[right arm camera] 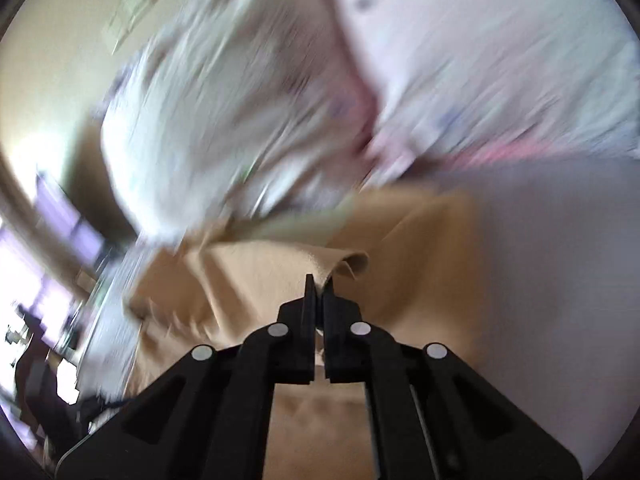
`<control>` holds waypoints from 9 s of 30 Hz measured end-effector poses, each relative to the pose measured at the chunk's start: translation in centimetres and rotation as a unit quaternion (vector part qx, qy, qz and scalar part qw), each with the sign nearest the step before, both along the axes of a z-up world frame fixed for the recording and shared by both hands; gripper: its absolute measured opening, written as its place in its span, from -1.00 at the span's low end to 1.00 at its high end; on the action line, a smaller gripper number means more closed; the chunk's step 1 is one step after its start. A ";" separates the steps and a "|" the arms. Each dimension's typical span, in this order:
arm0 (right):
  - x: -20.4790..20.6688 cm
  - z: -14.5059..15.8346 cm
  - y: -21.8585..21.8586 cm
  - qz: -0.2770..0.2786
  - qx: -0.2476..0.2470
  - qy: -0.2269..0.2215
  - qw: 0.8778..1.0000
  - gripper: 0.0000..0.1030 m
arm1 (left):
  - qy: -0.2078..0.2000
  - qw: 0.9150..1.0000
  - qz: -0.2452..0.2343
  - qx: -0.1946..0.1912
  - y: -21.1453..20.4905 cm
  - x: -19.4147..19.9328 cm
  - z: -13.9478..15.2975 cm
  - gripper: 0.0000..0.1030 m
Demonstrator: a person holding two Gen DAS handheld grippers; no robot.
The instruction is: Fold small clothes
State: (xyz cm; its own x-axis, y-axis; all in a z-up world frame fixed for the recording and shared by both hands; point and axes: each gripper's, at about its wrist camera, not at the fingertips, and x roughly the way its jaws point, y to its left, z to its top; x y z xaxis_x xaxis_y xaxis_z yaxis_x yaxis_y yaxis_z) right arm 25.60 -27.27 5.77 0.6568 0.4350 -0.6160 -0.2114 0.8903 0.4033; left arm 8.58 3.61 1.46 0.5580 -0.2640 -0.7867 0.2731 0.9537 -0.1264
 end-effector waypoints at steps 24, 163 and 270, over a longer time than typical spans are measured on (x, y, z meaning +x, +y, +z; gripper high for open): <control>-26.8 -6.8 -11.5 0.198 0.108 0.115 0.968 0.64 | 0.030 0.969 -0.020 -0.243 11.8 -18.6 -2.9 0.42; 1.4 -4.2 -4.1 0.015 0.188 0.088 0.978 0.85 | 0.102 0.937 0.173 -0.284 12.4 13.2 -2.0 -0.61; -4.0 -3.2 3.5 0.069 0.116 0.077 0.988 0.96 | 0.024 0.991 -0.032 -0.125 -2.7 4.3 2.9 0.79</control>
State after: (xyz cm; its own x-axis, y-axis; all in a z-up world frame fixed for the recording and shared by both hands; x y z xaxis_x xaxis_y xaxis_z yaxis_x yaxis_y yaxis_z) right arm 21.63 -23.77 2.55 0.4874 0.6553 -0.5771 -0.2441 0.7368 0.6305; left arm 12.92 0.87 4.40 0.4980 -0.4869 -0.7176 0.3193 0.8723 -0.3702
